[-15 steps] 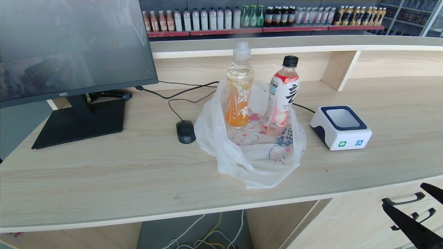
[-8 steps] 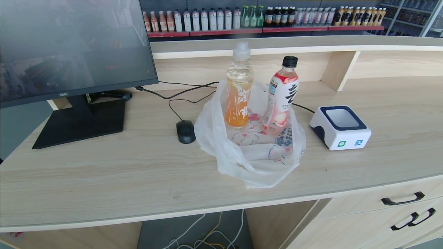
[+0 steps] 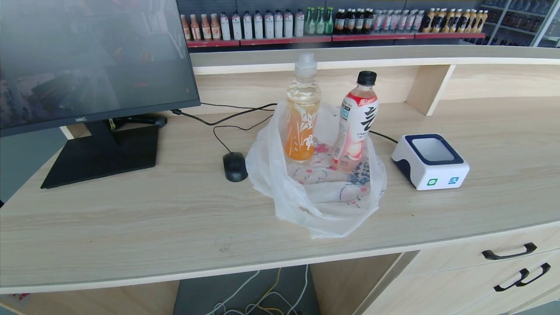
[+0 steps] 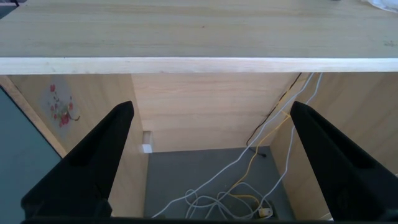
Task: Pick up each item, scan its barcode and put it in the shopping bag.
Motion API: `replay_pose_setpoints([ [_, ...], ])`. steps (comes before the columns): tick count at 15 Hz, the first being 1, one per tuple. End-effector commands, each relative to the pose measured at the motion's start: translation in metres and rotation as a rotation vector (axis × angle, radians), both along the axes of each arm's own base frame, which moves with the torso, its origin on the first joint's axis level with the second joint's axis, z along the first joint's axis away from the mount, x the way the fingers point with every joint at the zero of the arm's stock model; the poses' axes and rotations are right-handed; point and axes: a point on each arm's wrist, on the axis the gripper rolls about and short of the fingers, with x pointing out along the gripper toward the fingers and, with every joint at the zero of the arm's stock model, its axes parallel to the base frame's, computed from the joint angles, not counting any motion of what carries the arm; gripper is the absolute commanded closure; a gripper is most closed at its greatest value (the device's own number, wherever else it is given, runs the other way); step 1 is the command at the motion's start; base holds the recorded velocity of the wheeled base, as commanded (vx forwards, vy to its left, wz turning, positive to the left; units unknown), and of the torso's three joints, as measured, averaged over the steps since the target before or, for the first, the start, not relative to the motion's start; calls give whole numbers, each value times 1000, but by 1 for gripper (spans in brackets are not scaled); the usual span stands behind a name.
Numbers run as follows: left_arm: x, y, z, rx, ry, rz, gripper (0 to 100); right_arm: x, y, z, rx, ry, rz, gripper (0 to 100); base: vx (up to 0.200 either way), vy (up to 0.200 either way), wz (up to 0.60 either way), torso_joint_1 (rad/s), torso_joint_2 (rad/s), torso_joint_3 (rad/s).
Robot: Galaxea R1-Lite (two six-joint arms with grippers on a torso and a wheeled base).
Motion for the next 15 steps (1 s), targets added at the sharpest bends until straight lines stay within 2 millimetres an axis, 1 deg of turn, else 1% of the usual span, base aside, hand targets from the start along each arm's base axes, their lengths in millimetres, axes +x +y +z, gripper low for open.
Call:
replay_pose_setpoints([
  [1,0,0,0,1,-1,-1,0,1,0,0,0,11,-26,0,0,0,0,0,0,0],
  [6,0,0,0,-1,-1,-1,0,-8,1,-2,23,-104,-83,0,0,0,0,0,0,0],
  [7,0,0,0,-6,-1,-1,0,-8,1,-2,28,-104,-84,0,0,0,0,0,0,0],
  [11,0,0,0,-6,-1,-1,0,-8,1,-2,31,-101,-84,0,-200,0,0,1,-2,0],
  [15,0,0,0,-4,-1,-1,0,-8,1,-2,31,-103,-84,0,0,0,0,0,0,0],
])
